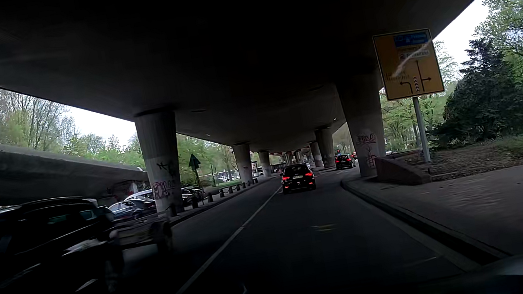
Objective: Follow the waypoints while adhering to traffic rules and regulations
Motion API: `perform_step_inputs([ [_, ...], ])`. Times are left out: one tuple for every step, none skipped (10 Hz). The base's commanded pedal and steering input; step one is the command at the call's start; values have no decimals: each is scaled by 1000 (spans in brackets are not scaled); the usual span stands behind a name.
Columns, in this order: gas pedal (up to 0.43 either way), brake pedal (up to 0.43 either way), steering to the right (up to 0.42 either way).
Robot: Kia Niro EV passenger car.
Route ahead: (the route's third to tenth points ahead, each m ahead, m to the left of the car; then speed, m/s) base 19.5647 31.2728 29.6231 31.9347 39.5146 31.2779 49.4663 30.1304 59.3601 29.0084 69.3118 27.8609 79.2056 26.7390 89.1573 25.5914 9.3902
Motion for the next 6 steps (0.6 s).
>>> perform_step_inputs([
  [150, 0, 13],
  [130, 0, 12],
  [130, 0, 11],
  [130, 0, 11],
  [130, 0, 11],
  [130, 0, 11],
])
